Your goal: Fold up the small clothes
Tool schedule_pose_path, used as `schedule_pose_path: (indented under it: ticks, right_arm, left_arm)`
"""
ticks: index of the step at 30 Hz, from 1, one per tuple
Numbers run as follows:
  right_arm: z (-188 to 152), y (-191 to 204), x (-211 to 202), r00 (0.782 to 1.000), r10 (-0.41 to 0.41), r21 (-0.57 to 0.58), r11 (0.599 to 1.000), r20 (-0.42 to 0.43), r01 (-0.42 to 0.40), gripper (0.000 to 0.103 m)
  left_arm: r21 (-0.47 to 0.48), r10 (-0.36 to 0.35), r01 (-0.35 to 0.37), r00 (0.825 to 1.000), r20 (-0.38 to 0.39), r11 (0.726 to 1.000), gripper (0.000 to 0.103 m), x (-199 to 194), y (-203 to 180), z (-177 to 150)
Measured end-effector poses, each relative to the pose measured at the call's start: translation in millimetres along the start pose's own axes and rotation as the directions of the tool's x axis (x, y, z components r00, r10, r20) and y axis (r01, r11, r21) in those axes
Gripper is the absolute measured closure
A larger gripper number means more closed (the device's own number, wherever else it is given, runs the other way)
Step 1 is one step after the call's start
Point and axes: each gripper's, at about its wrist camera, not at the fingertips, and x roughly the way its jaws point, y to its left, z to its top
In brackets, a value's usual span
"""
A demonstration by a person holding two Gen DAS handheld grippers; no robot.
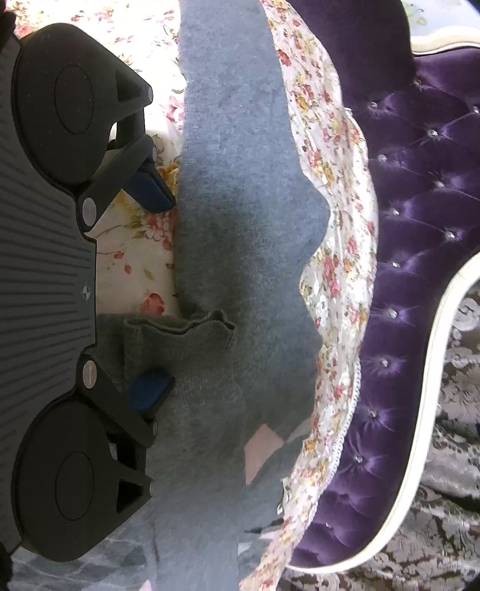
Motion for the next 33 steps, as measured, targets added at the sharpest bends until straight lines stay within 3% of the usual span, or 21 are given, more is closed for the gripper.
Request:
schedule_pose_path:
  ticks: [3, 6, 10, 14, 17, 21, 26, 30, 33]
  right_arm:
    - [-5.9, 16.5, -17.2, 0.995, -0.089, -0.051, 0.995, 0.043, 0.091, 0.026]
    - [-8.5, 31.6, -29.2, 0.992, -0.108, -0.087, 0.990, 0.060, 0.113, 0.016]
    - [-15.1, 58.7, -45.0, 0.996, -0.053, -0.132, 0.989, 0.069, 0.062, 0.001]
    - [-28.3, 90.1, -52.2, 0.999, 0.029, -0.185, 0.982, 0.034, -0.022, 0.000]
    - [-43.0, 109.8, -51.4, 0.997, 0.083, -0.205, 0.975, -0.002, -0.082, 0.000]
    - [-62.9, 129.0, -50.8, 0.988, 0.144, -0.225, 0.962, -0.050, -0.152, 0.000]
    - [-76.6, 145.4, -55.6, 0.979, 0.185, -0.254, 0.946, -0.086, -0.201, 0.000]
    - [-77.7, 154.2, -62.1, 0.971, 0.219, -0.258, 0.937, -0.092, -0.235, 0.000]
    - [-78.6, 163.3, -66.5, 0.967, 0.240, -0.271, 0.928, -0.090, -0.256, 0.000]
  left_arm:
    - [0.011, 0.007, -0.007, 1.000, 0.013, 1.000, 0.000, -0.6, -2.8, -5.4]
    - [0.005, 0.018, -0.018, 1.000, 0.026, 1.000, 0.000, -1.8, -4.9, -6.8]
    - [0.008, 0.019, -0.019, 0.999, 0.031, 1.000, 0.000, -2.6, -5.7, -8.0]
    - [0.018, -0.016, 0.016, 1.000, 0.001, 1.000, 0.003, -6.7, 2.1, -3.6]
    - [-0.003, 0.001, -0.001, 0.999, 0.035, 1.000, 0.012, -21.0, 15.5, -4.9]
    - [-0.040, 0.039, -0.037, 0.997, 0.066, 0.999, 0.012, -42.5, 52.2, -3.3]
    - [-0.159, 0.118, -0.105, 0.990, 0.076, 0.982, 0.012, -58.0, 122.4, 2.6]
    - [-0.290, 0.182, -0.159, 0.982, 0.054, 0.944, 0.012, -61.0, 180.8, -4.2]
    - [-0.406, 0.201, -0.171, 0.979, 0.032, 0.898, 0.012, -59.2, 220.1, -13.3]
